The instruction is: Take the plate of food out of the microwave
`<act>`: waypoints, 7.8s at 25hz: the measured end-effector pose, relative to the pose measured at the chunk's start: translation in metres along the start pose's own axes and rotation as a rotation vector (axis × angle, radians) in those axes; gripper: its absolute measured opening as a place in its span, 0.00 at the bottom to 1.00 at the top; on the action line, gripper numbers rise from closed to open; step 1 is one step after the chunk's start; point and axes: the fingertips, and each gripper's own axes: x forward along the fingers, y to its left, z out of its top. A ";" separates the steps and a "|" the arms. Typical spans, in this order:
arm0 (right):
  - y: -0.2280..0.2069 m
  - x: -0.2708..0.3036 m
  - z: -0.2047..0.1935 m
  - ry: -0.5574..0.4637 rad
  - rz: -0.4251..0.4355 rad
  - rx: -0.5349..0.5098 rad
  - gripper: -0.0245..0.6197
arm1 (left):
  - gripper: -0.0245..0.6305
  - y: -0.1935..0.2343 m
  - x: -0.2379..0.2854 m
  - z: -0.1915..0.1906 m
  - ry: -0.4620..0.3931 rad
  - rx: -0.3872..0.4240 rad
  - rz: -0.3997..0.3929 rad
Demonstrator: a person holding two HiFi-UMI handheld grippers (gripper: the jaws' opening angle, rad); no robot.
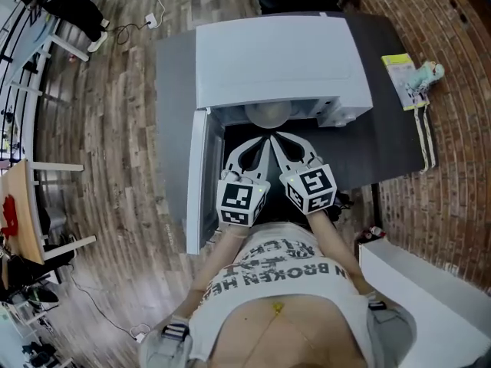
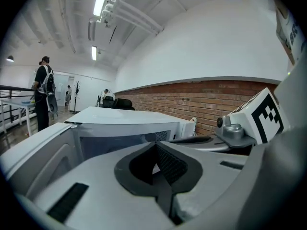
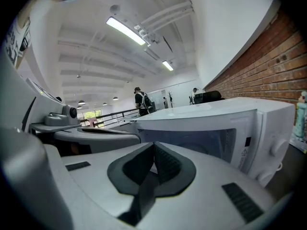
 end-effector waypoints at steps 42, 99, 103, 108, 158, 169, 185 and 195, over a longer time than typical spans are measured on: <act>-0.071 0.013 0.001 0.071 0.079 -0.034 0.05 | 0.05 0.014 0.062 -0.001 0.025 -0.052 0.156; -0.112 0.075 -0.092 0.328 0.017 0.030 0.05 | 0.05 0.078 0.099 -0.097 0.246 -0.207 0.167; -0.116 0.076 -0.099 0.344 0.010 0.026 0.05 | 0.05 0.084 0.099 -0.106 0.257 -0.248 0.187; -0.121 0.075 -0.108 0.367 -0.011 0.024 0.05 | 0.05 0.091 0.096 -0.116 0.268 -0.296 0.201; -0.141 0.064 -0.133 0.372 -0.042 0.282 0.05 | 0.08 0.102 0.119 -0.153 -0.015 -1.292 0.129; -0.146 0.056 -0.132 0.288 -0.033 0.540 0.05 | 0.07 0.094 0.111 -0.154 -0.022 -1.307 0.135; -0.144 0.070 -0.141 0.193 0.089 0.915 0.23 | 0.06 0.081 0.102 -0.161 -0.015 -1.374 0.130; -0.140 0.078 -0.148 0.213 0.095 0.960 0.13 | 0.06 0.078 0.101 -0.161 -0.013 -1.362 0.128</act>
